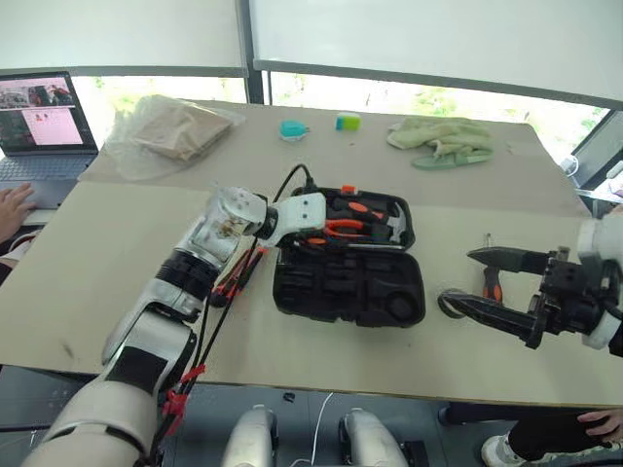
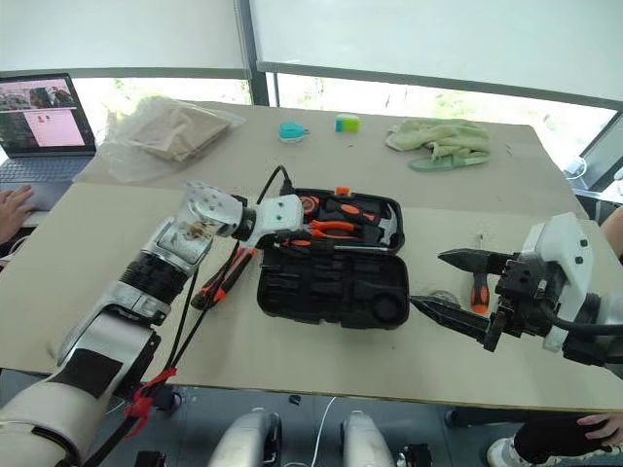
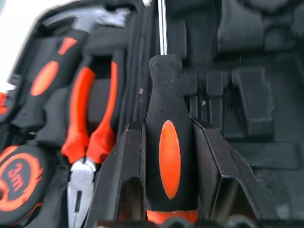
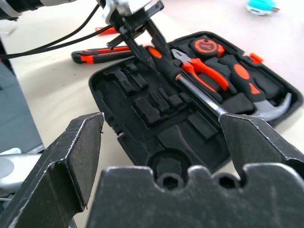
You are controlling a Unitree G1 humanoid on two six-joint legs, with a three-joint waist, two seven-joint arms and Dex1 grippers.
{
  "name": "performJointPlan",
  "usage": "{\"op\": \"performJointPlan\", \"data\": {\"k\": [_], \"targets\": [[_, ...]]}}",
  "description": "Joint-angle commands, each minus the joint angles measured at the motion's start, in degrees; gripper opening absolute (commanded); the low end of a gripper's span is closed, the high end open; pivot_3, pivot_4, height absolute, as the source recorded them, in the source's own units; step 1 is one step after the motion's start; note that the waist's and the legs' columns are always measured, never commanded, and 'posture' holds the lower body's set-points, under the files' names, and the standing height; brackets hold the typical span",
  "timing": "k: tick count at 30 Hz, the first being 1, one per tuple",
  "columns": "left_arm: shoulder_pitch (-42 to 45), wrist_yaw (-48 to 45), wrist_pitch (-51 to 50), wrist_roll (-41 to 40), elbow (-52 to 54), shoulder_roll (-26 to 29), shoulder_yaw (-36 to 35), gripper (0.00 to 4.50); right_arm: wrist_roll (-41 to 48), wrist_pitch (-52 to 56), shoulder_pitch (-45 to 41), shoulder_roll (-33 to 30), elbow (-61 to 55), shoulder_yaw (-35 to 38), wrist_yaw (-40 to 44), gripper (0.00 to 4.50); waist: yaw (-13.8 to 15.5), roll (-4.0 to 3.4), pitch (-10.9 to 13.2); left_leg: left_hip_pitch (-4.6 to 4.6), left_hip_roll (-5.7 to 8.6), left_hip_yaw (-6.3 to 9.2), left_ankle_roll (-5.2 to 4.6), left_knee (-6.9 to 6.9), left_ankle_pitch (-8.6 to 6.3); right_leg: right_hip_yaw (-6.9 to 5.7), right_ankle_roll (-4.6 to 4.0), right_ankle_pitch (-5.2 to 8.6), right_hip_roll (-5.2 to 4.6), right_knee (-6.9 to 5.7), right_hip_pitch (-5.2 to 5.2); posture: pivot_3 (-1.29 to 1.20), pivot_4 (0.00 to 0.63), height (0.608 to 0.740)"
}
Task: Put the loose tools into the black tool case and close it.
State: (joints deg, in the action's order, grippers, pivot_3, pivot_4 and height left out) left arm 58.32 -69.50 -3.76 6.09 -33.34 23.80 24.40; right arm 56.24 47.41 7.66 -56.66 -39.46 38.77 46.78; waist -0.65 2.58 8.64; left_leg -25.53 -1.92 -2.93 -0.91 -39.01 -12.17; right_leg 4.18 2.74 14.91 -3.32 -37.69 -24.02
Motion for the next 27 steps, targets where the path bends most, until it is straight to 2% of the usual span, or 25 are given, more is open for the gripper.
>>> {"op": "performJointPlan", "data": {"k": [1,13,27], "targets": [[2.9,1.8,2.3,2.6,-3.0,-1.4,0.6,0.88,-0.9,-0.9,0.8,0.6,-1.6,3.1,-2.0,4.5,0.1,0.0,0.0,0.0,0.02,0.0,0.0,0.0,0.0,0.01,0.0,0.0,-0.02,0.01,0.01,0.0,0.15,0.74],[4.7,2.6,8.7,3.4,-11.9,-4.6,-0.6,0.88,-0.1,-0.5,2.0,1.9,-3.1,4.2,-5.9,4.5,0.5,0.0,0.0,-0.02,0.06,0.18,-0.01,-0.03,0.01,-0.02,0.01,0.0,-0.06,0.03,0.05,0.0,0.15,0.74],[5.1,1.4,10.5,5.6,-12.5,-3.8,-0.5,0.88,0.9,0.1,2.0,1.2,-3.1,4.0,-6.6,4.5,0.7,0.0,0.0,-0.01,0.07,0.4,-0.02,-0.03,0.01,-0.02,0.01,0.0,-0.06,0.01,0.07,0.0,0.15,0.74]]}}
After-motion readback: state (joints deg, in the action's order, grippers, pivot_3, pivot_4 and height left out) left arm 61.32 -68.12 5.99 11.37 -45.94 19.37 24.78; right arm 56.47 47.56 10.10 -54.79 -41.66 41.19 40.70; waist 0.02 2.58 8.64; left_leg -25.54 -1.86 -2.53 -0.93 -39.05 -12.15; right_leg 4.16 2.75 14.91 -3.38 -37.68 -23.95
